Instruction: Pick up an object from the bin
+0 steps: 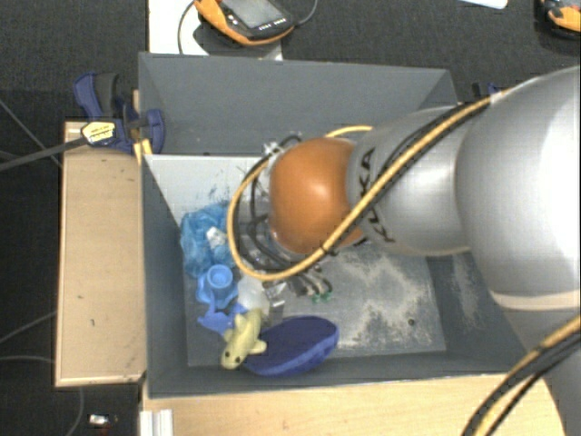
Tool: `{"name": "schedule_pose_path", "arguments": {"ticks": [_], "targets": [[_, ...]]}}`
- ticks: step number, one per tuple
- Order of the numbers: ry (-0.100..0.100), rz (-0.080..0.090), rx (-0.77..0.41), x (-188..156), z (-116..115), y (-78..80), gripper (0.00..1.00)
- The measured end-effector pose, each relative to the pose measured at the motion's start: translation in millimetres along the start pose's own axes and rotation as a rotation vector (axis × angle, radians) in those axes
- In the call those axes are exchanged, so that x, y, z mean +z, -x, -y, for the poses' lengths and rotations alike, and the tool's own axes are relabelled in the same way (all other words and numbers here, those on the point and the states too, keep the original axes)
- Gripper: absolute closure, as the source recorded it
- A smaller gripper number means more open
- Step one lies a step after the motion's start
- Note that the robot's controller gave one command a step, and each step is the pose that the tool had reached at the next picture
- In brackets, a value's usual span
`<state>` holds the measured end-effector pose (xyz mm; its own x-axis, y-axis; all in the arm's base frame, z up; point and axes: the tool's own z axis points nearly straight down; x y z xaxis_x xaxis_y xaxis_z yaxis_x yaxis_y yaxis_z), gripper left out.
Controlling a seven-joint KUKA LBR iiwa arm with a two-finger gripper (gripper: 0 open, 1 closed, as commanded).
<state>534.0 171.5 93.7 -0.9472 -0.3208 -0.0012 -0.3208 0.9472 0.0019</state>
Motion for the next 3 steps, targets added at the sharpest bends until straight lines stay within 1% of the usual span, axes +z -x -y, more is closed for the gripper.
{"name": "schedule_pose_path", "arguments": {"ticks": [1, 2, 3], "targets": [[-0.001, 0.013, 0.002, -38, 0, 3.5, 1.00], [0.000, 0.002, 0.006, -75, 0, 1.1, 1.00], [0.000, 0.014, 0.009, -101, 0, 3.9, 1.00]]}}
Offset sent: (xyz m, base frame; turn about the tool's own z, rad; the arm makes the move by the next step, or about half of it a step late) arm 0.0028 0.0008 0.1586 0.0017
